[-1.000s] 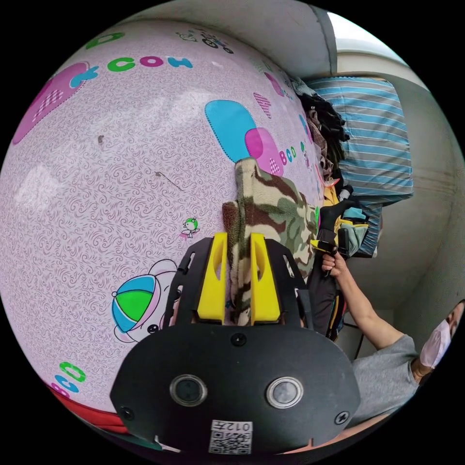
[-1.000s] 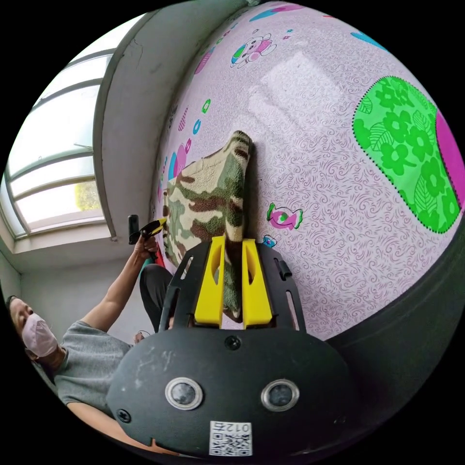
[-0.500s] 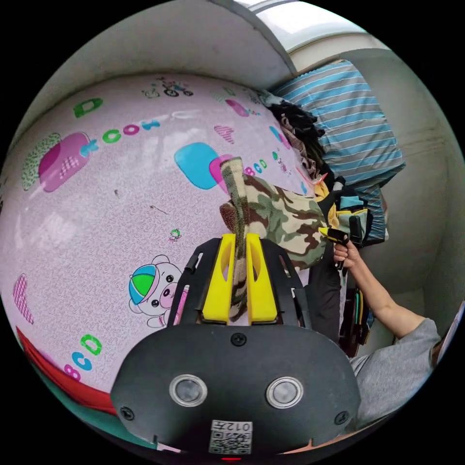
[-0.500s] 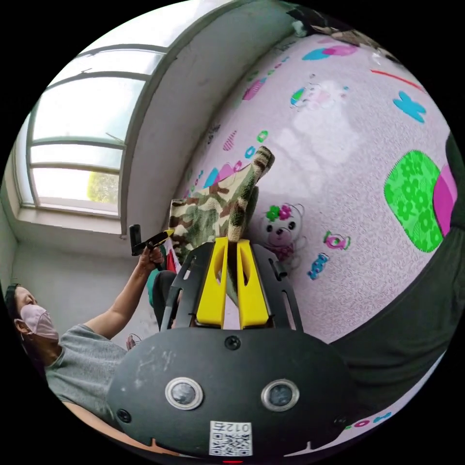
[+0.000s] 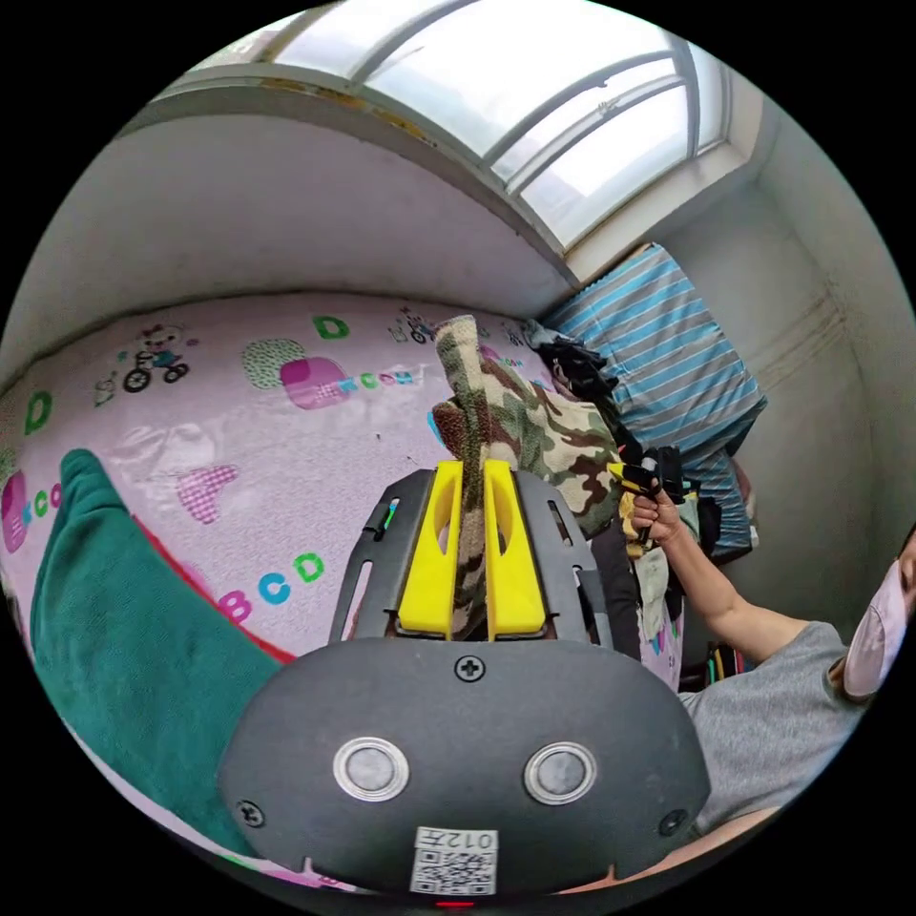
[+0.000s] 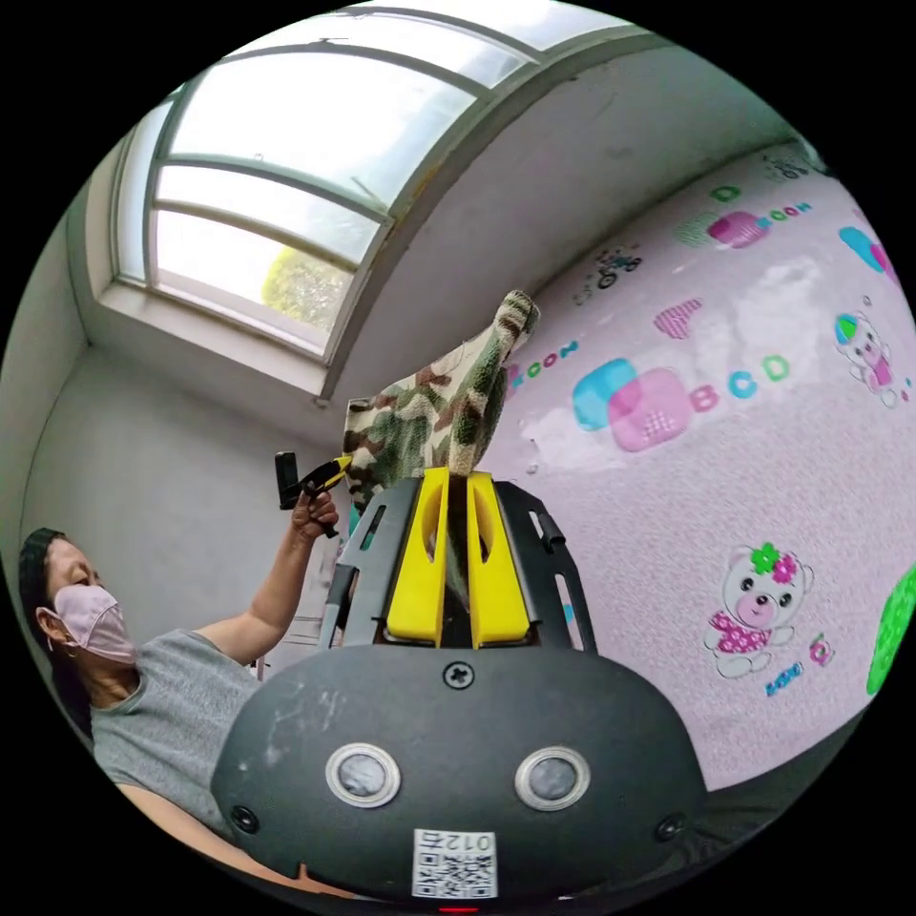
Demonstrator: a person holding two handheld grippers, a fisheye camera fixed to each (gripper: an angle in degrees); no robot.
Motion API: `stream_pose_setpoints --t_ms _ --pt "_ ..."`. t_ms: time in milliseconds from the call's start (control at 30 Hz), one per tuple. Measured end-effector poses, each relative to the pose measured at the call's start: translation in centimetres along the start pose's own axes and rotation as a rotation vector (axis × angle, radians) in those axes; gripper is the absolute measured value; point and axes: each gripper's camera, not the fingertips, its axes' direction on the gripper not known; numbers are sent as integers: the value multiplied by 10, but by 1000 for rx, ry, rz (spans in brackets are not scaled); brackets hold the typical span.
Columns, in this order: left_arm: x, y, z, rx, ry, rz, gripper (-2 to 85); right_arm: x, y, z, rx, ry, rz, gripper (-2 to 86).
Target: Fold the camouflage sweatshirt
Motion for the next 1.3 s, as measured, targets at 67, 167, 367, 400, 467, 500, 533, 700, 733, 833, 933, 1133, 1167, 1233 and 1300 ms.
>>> stream_pose_setpoints --t_ms 67,167,367,400,467,500,533,700,733,833,933,1133,1167,1233,1300 --pt "0 10 -29 34 -21 -11 23 -20 -14 30 -26 -4 -43 7" --pt "-4 18 -59 61 -67 -30 23 -32 -34 66 -52 -1 -51 6" --pt "-29 16 -63 67 -130 -142 24 -38 -84 144 -77 79 -42 8" --pt "-35 15 -58 63 -152 -171 25 -38 -90 154 -84 92 -42 8" --pt "-44 11 -51 54 -172 -207 25 -36 -112 192 -117 146 -42 9" --pt "-50 9 -46 47 -194 -229 25 -35 -117 201 -125 158 -40 9" --pt "-55 5 -42 42 -216 -246 26 -34 -128 220 -141 177 -40 9" --pt "-72 -10 -34 50 -293 -318 26 -25 -166 292 -192 210 -33 9" --pt "-76 -15 -33 56 -301 -335 27 -22 -176 308 -200 214 -32 10" --pt "-86 -30 -30 58 -323 -362 27 -13 -201 344 -221 212 -26 12" --pt "-94 -51 -23 45 -344 -371 28 -6 -227 373 -234 214 -32 15" --pt "-111 -97 0 40 -468 -424 31 5 -273 406 -170 285 -36 36" --pt "-112 -100 1 38 -503 -442 31 9 -278 405 -132 337 -9 43" --pt "-106 -109 1 69 -607 -439 28 15 -281 398 -67 372 21 48" --pt "-95 -116 8 63 -632 -377 26 23 -277 397 -64 353 27 43"
